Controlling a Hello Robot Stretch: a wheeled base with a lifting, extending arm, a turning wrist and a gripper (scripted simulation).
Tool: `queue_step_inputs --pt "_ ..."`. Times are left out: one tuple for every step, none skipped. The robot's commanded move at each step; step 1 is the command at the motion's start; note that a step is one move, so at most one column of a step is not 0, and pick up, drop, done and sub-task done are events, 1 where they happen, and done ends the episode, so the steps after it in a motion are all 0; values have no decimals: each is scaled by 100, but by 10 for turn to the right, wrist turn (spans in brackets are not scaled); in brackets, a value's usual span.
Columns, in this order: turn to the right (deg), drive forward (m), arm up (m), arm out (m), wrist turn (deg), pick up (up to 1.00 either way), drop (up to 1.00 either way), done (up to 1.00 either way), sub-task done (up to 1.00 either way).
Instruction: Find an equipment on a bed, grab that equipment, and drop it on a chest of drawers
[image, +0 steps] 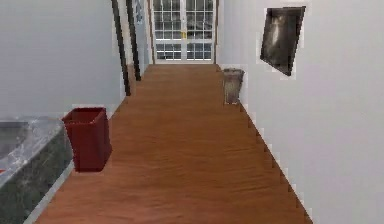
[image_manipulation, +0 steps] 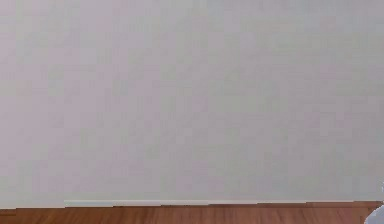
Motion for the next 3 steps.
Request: queue_step_inputs --pt "0 90 0 0 0 0 0 0 0" --pt "-120 0 0 0 0 0 0 0 0" --pt "0 100 0 0 0 0 0 0 0"
